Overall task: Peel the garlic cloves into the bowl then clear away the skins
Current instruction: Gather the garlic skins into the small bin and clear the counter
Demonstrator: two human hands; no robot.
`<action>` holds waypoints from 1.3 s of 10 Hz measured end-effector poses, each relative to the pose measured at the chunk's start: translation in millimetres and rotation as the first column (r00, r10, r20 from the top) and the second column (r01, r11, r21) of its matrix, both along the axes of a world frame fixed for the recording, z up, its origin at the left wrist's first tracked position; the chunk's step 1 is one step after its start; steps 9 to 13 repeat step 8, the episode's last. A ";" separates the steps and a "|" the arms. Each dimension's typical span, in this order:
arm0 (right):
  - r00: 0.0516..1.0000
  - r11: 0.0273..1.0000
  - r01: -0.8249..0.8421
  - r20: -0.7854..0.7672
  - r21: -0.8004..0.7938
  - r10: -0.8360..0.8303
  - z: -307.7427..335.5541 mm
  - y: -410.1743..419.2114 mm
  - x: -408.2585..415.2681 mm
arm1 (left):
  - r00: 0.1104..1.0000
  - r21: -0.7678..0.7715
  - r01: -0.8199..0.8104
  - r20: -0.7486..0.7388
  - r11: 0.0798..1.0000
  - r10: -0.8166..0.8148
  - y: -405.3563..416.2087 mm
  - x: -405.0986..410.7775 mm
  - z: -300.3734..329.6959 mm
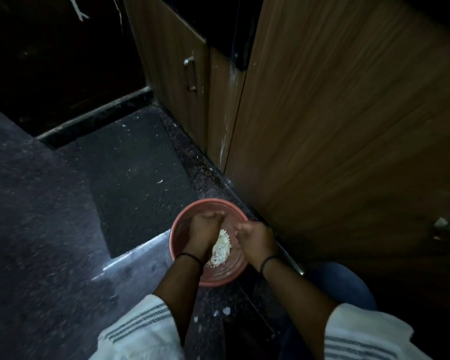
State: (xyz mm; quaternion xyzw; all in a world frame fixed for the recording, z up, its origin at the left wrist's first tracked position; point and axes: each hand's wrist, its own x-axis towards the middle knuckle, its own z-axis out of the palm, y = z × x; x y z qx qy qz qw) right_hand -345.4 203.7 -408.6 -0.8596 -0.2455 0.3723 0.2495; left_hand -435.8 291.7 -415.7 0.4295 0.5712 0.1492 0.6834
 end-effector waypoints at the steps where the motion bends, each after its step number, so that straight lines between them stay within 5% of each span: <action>1: 0.958 0.951 0.252 -0.187 0.179 -0.218 39.4 5.5 6.8 | 0.996 0.039 -0.066 0.062 0.997 0.064 -16.9 5.1 29.8; 2: 0.900 0.857 0.412 -0.285 0.311 -0.329 90.4 -0.2 16.0 | 0.976 0.053 -0.143 0.171 0.988 0.133 -27.5 19.4 68.7; 3: 0.806 0.777 0.504 -0.528 0.378 -0.267 142.7 -19.3 28.1 | 0.934 -0.029 -0.108 0.339 0.994 0.111 -36.1 38.0 105.6; 4: 0.785 0.690 0.537 -0.588 0.486 -0.197 186.7 -49.5 40.0 | 0.873 0.007 -0.084 0.482 0.996 0.071 -53.1 54.1 151.4; 5: 0.880 0.648 0.465 -0.391 0.603 -0.268 228.8 -84.2 48.2 | 0.883 0.274 -0.029 0.457 0.961 -0.104 -80.1 68.1 197.9; 6: 0.905 0.613 0.287 0.002 0.736 -0.426 270.0 -130.4 61.6 | 0.900 0.656 0.022 0.316 0.754 -0.301 -112.7 87.4 240.6; 8: 0.659 0.643 -0.056 0.513 0.763 -0.551 334.6 -230.6 84.1 | 0.831 0.985 0.029 0.072 0.173 -0.552 -195.3 118.1 313.5; 13: 0.659 0.643 -0.056 0.513 0.763 -0.551 334.6 -230.6 84.1 | 0.831 0.985 0.029 0.072 0.173 -0.552 -195.3 118.1 313.5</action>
